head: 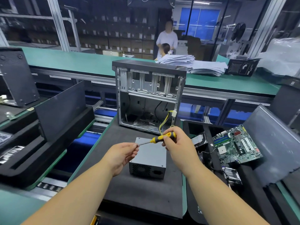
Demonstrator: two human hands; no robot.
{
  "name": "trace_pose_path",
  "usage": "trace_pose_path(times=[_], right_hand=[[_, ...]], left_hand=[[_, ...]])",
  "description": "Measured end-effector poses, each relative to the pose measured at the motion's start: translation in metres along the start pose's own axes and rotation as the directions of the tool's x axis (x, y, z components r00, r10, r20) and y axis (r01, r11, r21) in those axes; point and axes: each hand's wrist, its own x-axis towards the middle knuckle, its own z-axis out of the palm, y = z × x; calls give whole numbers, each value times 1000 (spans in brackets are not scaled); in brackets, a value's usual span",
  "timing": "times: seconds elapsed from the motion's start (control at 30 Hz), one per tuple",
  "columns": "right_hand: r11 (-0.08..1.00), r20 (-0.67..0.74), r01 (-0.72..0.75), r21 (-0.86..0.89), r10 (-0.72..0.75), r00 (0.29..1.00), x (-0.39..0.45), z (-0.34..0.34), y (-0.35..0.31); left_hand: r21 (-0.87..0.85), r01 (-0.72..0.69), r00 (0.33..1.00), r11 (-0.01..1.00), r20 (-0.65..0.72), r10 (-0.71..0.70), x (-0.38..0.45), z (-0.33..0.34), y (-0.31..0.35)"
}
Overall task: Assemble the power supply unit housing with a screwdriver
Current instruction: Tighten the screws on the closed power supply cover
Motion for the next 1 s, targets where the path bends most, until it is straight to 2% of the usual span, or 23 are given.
trace_pose_path(times=[0.17,0.3,0.43,0.5,0.57,0.67,0.73,0.77,0.9,1.0], right_hand=[[996,-43,-9,93,13,999,1,6,3],[995,-61,-26,93,32,998,4,12,2],[999,-69,-54,7,54,996,10,21,4],[996,-55,-55,-76,51,997,13,27,5],[983,-7,-50,-178,50,999,16,34,6],[952,58,-61,-301,82,995,20,47,6],[920,92,-51,-388,93,991,23,55,4],[904,103,-44,-426,96,990,24,59,3],[854,131,-25,-520,109,985,33,70,-3],[814,136,-17,-581,118,984,38,76,-4]], left_hand=[[122,-142,989,982,47,137,-1,-7,2],[195,-180,982,964,97,164,4,-14,4],[199,-192,975,961,147,164,10,-20,7],[303,-195,976,933,151,155,17,-26,4],[485,-208,977,850,137,162,24,-35,1],[737,-276,961,616,232,153,34,-52,-5],[811,-346,936,472,329,122,38,-59,-9],[820,-377,924,431,365,114,40,-61,-10],[821,-447,889,355,452,74,48,-62,-11],[820,-459,881,342,469,61,52,-62,-9]])
